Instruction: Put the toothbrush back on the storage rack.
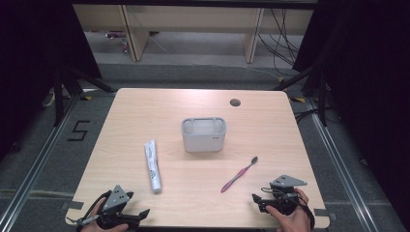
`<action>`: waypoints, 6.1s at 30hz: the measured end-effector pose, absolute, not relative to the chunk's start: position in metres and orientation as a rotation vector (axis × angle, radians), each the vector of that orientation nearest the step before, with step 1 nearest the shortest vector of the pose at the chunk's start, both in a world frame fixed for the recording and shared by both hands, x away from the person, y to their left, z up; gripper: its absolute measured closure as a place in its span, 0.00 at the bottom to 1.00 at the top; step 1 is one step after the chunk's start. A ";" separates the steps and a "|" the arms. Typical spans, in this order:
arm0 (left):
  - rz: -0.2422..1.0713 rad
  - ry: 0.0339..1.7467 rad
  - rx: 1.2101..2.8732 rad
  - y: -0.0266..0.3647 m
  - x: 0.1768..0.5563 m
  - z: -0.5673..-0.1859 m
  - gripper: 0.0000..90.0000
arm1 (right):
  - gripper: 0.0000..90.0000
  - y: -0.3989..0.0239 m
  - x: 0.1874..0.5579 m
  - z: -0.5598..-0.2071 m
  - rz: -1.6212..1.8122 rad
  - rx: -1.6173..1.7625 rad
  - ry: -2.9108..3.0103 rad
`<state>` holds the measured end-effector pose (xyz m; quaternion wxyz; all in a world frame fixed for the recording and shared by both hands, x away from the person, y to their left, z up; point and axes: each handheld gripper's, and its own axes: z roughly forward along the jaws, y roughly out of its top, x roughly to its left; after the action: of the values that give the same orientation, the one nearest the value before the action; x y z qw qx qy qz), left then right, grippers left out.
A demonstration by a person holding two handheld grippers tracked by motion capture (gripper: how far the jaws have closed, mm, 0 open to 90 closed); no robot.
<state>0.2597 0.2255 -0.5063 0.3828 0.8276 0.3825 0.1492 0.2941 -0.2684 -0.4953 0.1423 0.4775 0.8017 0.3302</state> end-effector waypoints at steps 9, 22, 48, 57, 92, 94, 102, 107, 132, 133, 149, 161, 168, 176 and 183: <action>0.384 0.972 2.112 0.225 0.260 -0.506 0.18 | 0.20 -0.271 0.297 -0.497 0.945 1.288 2.307; 0.388 0.965 2.122 0.226 0.261 -0.506 0.18 | 0.21 -0.270 0.298 -0.494 0.921 1.281 2.299; 0.376 0.966 2.107 0.227 0.261 -0.507 0.18 | 0.44 -0.252 0.324 -0.481 1.023 1.240 2.331; 0.377 0.967 2.117 0.227 0.261 -0.506 0.18 | 0.76 -0.237 0.326 -0.478 1.012 1.216 2.403; 0.370 0.971 2.112 0.227 0.261 -0.506 0.18 | 1.00 -0.165 0.356 -0.488 1.013 0.951 2.563; 0.374 0.966 2.114 0.227 0.260 -0.506 0.18 | 1.00 -0.162 0.356 -0.490 1.018 0.966 2.560; 0.379 0.969 2.111 0.227 0.260 -0.506 0.18 | 1.00 -0.160 0.356 -0.495 0.995 0.920 2.611; 0.379 0.965 2.117 0.227 0.260 -0.506 0.18 | 1.00 -0.159 0.355 -0.500 0.994 0.912 2.617; 0.372 0.966 2.117 0.227 0.260 -0.506 0.18 | 1.00 -0.196 0.332 -0.501 0.971 0.977 2.649; 0.373 0.965 2.118 0.227 0.260 -0.506 0.18 | 1.00 -0.198 0.330 -0.500 0.971 0.987 2.645; 0.374 0.968 2.116 0.226 0.260 -0.506 0.18 | 1.00 -0.242 0.315 -0.498 0.953 1.037 2.599; 0.373 0.970 2.102 0.226 0.261 -0.507 0.18 | 0.99 -0.259 0.316 -0.491 0.925 1.092 2.576; 0.378 0.985 2.100 0.225 0.261 -0.508 0.18 | 0.95 -0.256 0.324 -0.477 0.884 1.036 2.587; 0.372 0.991 2.091 0.226 0.260 -0.508 0.18 | 0.85 -0.243 0.345 -0.469 0.667 1.071 2.662; 0.368 0.989 2.094 0.226 0.260 -0.508 0.18 | 0.81 -0.238 0.358 -0.466 0.578 1.103 2.683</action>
<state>0.2604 0.2259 -0.5079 0.3880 0.8232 0.3886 0.1445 0.3584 -0.2377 -0.4659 0.0919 0.3714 0.9032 0.1945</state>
